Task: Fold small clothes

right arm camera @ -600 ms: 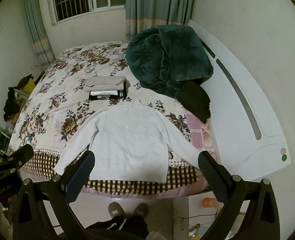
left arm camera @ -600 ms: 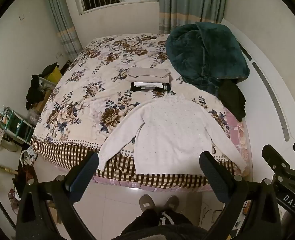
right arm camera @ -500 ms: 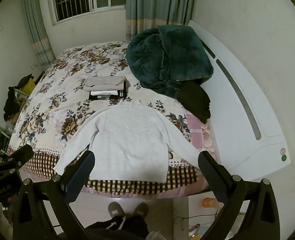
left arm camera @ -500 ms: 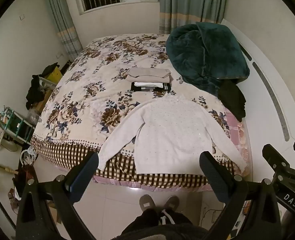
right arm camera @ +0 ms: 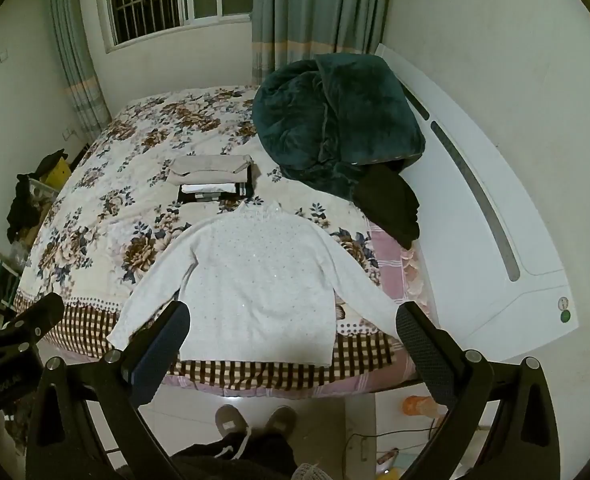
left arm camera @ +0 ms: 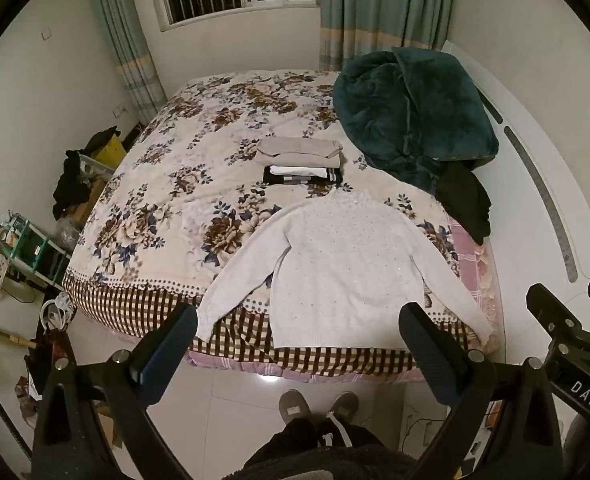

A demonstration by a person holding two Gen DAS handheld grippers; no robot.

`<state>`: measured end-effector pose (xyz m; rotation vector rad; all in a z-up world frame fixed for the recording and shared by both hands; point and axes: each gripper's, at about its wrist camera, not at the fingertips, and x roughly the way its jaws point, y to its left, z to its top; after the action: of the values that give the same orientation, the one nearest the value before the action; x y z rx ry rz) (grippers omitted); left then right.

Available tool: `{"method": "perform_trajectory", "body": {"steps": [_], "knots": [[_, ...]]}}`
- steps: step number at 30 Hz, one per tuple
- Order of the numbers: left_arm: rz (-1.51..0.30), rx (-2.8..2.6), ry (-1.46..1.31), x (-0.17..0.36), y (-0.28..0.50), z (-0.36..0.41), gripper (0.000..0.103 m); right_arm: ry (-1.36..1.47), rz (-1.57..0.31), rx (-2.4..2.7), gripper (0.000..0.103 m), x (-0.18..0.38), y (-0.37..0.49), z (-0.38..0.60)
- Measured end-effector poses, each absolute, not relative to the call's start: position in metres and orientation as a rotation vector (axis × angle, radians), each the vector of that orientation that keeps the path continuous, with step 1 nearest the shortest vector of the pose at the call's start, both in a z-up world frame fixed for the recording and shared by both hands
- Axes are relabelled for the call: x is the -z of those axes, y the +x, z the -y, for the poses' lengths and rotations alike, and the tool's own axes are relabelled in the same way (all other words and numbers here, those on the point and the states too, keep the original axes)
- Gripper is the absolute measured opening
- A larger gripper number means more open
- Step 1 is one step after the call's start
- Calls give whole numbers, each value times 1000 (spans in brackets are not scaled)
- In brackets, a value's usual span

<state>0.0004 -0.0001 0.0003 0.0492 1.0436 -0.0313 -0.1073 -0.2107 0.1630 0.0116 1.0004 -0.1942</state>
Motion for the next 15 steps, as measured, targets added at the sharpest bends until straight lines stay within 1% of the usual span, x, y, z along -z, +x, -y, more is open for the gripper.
{"method": "perform_trajectory", "body": {"steps": [15], "knots": [[-1034,28,49,-7,0,-5,103,8,-991,184,103,-173,-102,212]]}}
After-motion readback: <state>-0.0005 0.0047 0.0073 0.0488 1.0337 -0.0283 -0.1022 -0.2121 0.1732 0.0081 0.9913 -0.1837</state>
